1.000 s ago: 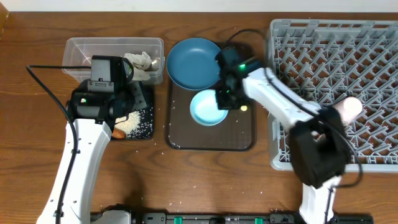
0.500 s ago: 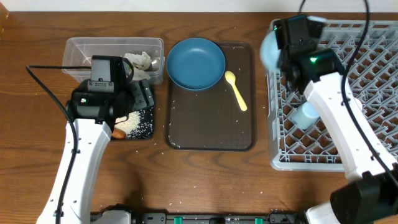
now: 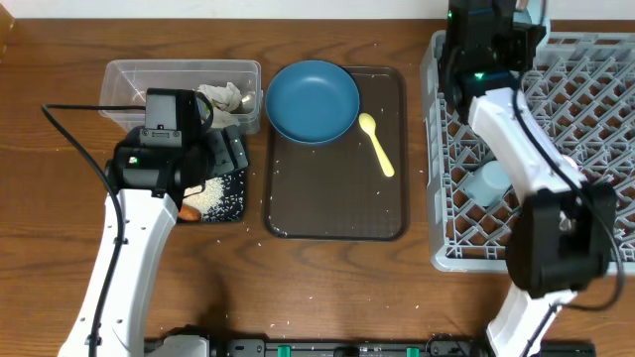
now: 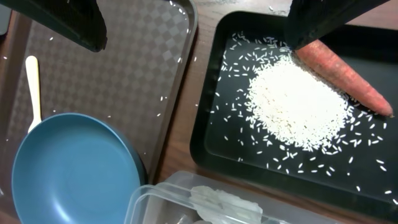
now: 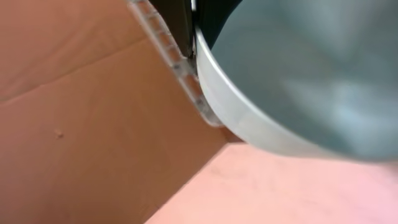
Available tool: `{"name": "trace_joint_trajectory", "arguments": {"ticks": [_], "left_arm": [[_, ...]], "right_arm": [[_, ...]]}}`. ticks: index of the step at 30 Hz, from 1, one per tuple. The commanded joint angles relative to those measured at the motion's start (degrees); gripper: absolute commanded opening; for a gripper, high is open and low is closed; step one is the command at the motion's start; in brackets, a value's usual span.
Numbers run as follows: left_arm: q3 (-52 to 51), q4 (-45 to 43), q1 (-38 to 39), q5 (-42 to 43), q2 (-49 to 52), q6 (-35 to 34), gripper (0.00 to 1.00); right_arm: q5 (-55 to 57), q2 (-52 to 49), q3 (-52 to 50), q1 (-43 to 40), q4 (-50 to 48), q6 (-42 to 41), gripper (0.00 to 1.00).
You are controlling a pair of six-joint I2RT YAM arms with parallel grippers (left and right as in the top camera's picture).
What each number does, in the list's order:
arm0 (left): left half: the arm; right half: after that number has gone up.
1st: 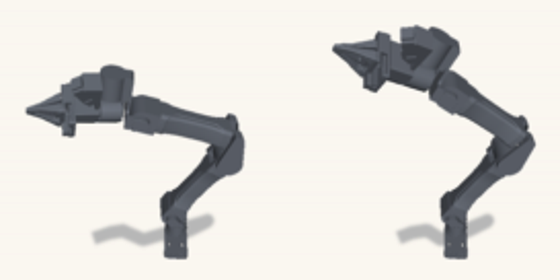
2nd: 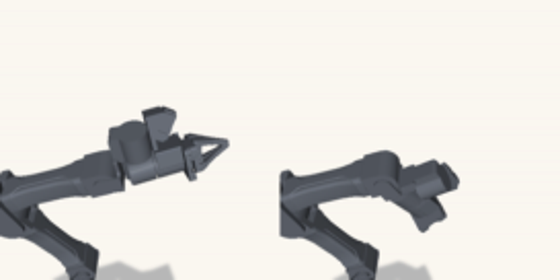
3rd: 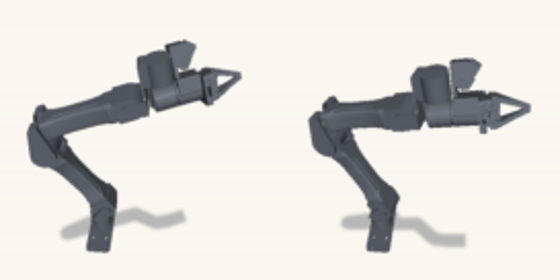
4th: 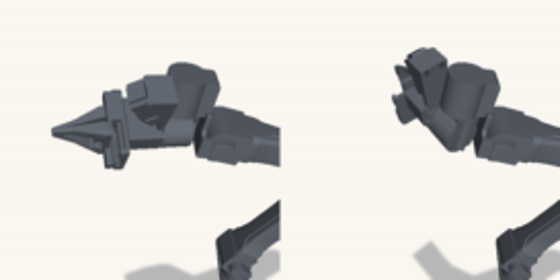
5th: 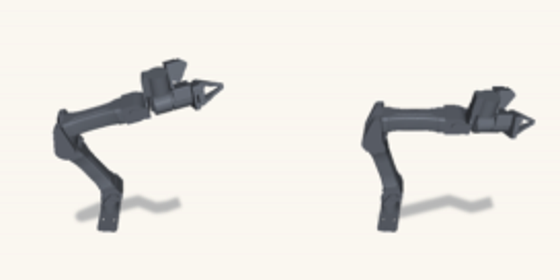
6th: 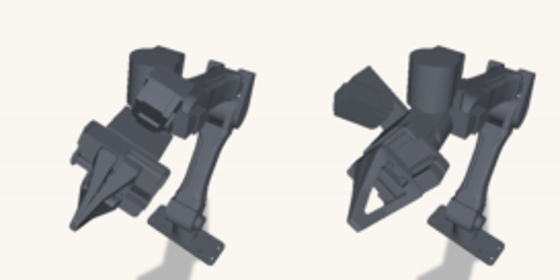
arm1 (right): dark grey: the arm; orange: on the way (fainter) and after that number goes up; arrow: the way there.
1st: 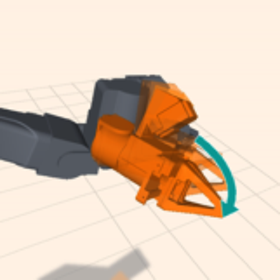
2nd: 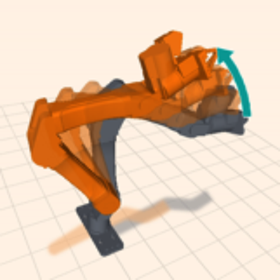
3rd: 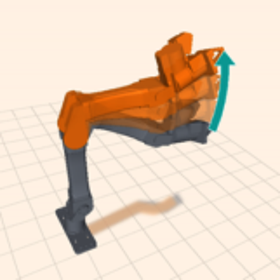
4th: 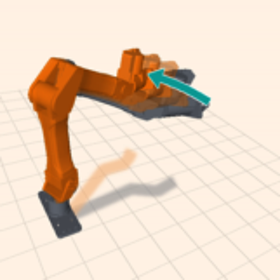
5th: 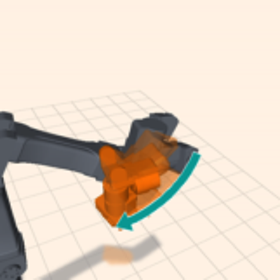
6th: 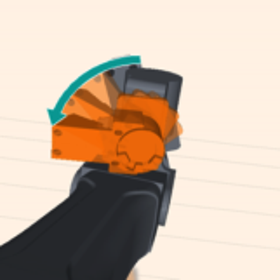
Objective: Sort waste into correct bins and load items into the dishwasher rack
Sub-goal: 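Carry the bowl right and place it upside down in the rack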
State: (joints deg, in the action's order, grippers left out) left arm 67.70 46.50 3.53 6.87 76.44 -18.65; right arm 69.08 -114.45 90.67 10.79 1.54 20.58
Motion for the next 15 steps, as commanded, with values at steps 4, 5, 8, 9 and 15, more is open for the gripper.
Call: {"name": "trace_joint_trajectory", "arguments": {"ticks": [4,5,8,9,15], "left_arm": [[0.76,0.20,-0.24,-0.50,0.39,-0.11,0.94],[0.76,0.17,-0.24,-0.50,0.39,-0.11,0.94],[0.76,0.17,-0.24,-0.50,0.39,-0.11,0.94],[0.76,0.17,-0.24,-0.50,0.39,-0.11,0.94],[0.76,0.17,-0.24,-0.50,0.39,-0.11,0.95]], "right_arm": [[4.42,-5.62,0.33,-2.10,-3.10,18.51,0.01],[4.42,-6.05,0.33,-2.16,-3.08,18.51,0.01],[4.42,-7.30,0.33,-2.10,-3.06,18.49,0.01],[4.42,-7.34,0.33,-1.99,-3.04,18.49,0.01],[3.82,-7.43,0.33,-0.35,-0.92,18.25,0.01]]}}
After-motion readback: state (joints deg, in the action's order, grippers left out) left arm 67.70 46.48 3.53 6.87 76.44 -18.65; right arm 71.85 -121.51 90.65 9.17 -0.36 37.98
